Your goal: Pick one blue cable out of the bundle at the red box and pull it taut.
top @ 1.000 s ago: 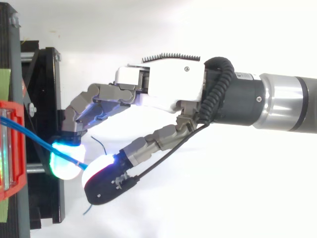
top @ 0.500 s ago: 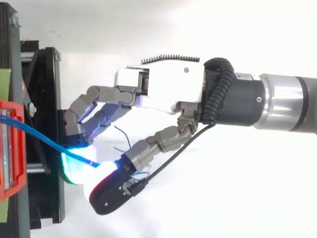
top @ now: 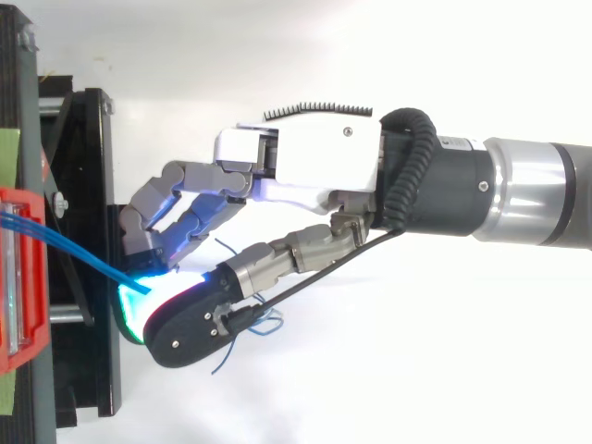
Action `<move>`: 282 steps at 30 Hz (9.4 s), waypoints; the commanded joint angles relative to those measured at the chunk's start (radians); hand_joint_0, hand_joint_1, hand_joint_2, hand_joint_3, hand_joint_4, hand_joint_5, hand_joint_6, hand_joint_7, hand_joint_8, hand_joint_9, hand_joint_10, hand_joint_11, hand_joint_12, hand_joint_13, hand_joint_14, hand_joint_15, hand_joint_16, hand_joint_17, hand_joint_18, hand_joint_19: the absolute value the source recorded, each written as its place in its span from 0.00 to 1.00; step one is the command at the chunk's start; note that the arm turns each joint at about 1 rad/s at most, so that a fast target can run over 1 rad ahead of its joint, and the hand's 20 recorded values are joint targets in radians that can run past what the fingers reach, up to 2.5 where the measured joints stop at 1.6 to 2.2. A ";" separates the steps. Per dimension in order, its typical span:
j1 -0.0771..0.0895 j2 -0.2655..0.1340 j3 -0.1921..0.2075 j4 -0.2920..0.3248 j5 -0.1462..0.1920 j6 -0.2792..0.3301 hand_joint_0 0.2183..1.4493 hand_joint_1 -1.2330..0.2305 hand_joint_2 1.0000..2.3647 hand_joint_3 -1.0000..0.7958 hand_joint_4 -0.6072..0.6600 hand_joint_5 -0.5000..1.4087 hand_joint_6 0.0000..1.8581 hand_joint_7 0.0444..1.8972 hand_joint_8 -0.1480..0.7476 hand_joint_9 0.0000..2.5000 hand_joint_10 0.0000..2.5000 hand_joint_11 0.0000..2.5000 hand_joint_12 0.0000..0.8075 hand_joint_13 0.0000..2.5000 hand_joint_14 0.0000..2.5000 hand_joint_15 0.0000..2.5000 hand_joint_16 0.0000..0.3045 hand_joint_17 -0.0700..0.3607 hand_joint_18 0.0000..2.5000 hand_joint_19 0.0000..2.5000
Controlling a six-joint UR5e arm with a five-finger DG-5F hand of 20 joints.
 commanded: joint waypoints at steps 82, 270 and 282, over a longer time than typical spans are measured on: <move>-0.058 0.002 0.000 -0.006 -0.038 -0.037 0.22 0.44 0.00 0.28 0.56 0.19 0.47 0.42 0.59 0.30 0.00 0.18 0.50 0.24 0.01 0.17 0.18 0.45 0.19 0.18; -0.073 0.045 0.002 -0.103 -0.040 -0.035 0.22 0.26 0.00 0.28 0.55 0.18 0.50 0.41 0.56 0.32 0.00 0.24 0.49 0.28 0.01 0.17 0.18 0.44 0.24 0.17; -0.072 0.045 0.002 -0.103 -0.038 -0.035 0.28 0.42 0.00 0.28 0.52 0.18 0.49 0.46 0.55 0.33 0.01 0.23 0.47 0.27 0.01 0.18 0.16 0.42 0.22 0.20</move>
